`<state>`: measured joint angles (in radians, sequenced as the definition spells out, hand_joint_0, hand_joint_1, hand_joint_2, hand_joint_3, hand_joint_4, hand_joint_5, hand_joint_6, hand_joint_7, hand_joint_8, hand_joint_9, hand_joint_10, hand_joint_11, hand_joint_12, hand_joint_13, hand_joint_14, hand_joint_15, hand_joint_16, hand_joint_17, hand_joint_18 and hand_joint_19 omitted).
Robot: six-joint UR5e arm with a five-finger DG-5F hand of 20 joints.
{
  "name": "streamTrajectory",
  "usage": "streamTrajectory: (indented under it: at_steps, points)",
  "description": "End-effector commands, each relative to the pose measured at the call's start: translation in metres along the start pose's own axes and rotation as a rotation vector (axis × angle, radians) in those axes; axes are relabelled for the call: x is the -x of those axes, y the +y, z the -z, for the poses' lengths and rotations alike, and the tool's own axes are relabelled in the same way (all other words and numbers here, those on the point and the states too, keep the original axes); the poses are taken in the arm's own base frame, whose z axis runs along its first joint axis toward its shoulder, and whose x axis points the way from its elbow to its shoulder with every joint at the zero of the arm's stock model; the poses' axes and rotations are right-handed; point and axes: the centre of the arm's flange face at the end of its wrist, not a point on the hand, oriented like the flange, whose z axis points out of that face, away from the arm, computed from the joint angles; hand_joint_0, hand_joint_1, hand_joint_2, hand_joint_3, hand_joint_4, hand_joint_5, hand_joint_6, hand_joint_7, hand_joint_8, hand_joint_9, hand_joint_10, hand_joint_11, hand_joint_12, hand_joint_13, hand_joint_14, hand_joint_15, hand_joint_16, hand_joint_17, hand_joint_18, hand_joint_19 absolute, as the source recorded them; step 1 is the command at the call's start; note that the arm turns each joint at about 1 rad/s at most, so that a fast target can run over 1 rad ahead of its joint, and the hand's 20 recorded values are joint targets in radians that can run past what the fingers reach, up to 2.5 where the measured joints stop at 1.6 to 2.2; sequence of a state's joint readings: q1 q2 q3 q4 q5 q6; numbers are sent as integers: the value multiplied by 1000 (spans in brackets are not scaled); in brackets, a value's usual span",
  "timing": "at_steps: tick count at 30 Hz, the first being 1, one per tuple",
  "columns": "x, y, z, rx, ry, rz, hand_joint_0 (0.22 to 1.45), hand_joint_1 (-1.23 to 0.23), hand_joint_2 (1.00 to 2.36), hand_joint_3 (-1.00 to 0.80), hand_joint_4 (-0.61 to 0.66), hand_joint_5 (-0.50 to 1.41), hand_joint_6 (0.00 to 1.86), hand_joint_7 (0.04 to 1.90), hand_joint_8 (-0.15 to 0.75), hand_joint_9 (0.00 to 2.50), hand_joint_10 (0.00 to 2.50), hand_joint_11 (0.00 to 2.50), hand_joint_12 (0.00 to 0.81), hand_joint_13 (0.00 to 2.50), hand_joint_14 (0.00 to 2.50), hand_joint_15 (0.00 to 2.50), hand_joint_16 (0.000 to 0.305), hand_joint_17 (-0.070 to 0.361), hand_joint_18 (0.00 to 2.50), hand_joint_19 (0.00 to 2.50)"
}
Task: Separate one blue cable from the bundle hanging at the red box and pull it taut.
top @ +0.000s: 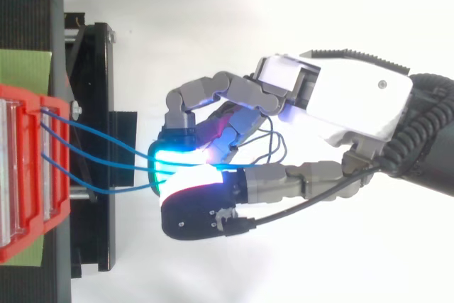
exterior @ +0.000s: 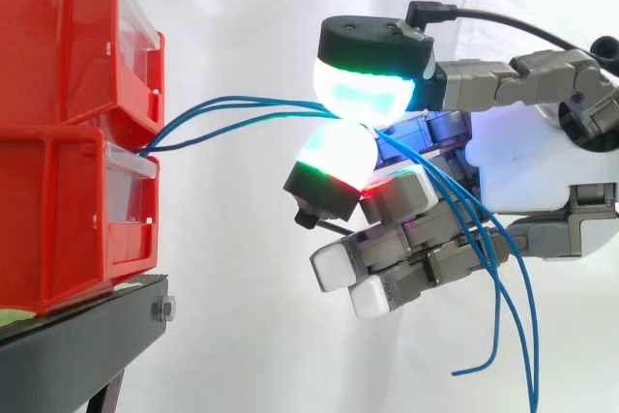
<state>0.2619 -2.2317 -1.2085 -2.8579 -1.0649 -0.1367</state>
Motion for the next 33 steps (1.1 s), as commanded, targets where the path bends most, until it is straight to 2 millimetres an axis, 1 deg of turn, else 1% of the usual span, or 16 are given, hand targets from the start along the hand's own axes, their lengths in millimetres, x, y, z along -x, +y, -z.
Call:
streamTrajectory:
  at_steps: [1, 4, 6, 9, 11, 12, 14, 15, 16, 17, 20, 22, 24, 29, 31, 33]
  points:
    - [0, 0, 0, 0, 0, -1, 736, -822, 1014, -304, 73, -183, 951, 1348, 346, 1050, 18, 1126, 376, 785, 23, 642, 46, 104, 665, 551]
    - [0, 0, 0, 0, 0, -1, 731, -823, 1001, -490, 112, -174, 941, 1394, 347, 1075, 18, 1140, 373, 790, 23, 635, 46, 104, 684, 546]
    - [-1, -1, 0, -2, 0, -1, 705, -800, 1000, -500, 129, -162, 935, 1416, 349, 1090, 18, 1149, 371, 788, 24, 642, 46, 104, 681, 555]
    - [0, 0, 0, 0, 0, -1, 640, -712, 1000, -500, 195, -145, 926, 1414, 351, 1115, 20, 1154, 369, 791, 24, 649, 46, 103, 674, 565]
    - [0, 0, 0, 0, 0, -1, 621, -687, 1000, -500, 197, -142, 924, 1400, 353, 1123, 19, 1166, 372, 792, 24, 654, 46, 103, 672, 584]
    - [0, 0, 0, 0, 0, -1, 580, -614, 1000, -500, 191, -137, 921, 1377, 356, 1129, 19, 1152, 377, 793, 23, 655, 46, 105, 671, 581]
    - [-1, -1, 0, -2, 0, -1, 550, -515, 1000, -500, 190, -133, 914, 1373, 359, 1136, 21, 1149, 385, 791, 23, 655, 48, 109, 658, 595]
    - [0, -2, 0, -3, 0, 0, 558, -460, 1000, -500, 186, -133, 911, 1382, 360, 1136, 20, 1162, 385, 786, 23, 661, 48, 108, 642, 599]
    - [0, 0, 0, 0, 0, -1, 597, -400, 1000, -500, 164, -131, 904, 1403, 350, 1135, 21, 1149, 376, 778, 23, 663, 46, 104, 628, 614]
    - [0, -2, 0, -3, 0, 0, 602, -403, 1002, -478, 160, -129, 902, 1404, 348, 1142, 21, 1156, 377, 776, 24, 660, 46, 104, 626, 617]
    - [0, 0, 0, -2, 0, -1, 576, -483, 1019, -232, 165, -123, 898, 1393, 358, 1141, 21, 1159, 382, 770, 23, 666, 47, 105, 615, 624]
    - [0, -2, 1, -3, 0, 0, 567, -539, 1018, -115, 172, -118, 895, 1408, 395, 1159, 19, 1139, 411, 797, 22, 658, 52, 118, 663, 601]
    - [1, -7, 2, -12, 2, 4, 569, -576, 1019, -91, 177, -118, 895, 1430, 396, 1160, 18, 1151, 414, 806, 22, 660, 53, 119, 667, 592]
    - [1, -8, 3, -14, 0, -6, 573, -646, 1018, -26, 165, -123, 908, 1391, 402, 1143, 16, 1145, 423, 814, 22, 661, 55, 124, 691, 589]
    - [1, -8, 3, -14, 0, -6, 591, -736, 1019, 17, 171, -139, 921, 1383, 393, 1129, 17, 1153, 421, 808, 20, 663, 55, 123, 690, 585]
    - [1, -9, 3, -15, 1, -6, 598, -746, 1019, 17, 167, -143, 923, 1382, 391, 1122, 16, 1141, 420, 803, 20, 667, 54, 121, 686, 580]
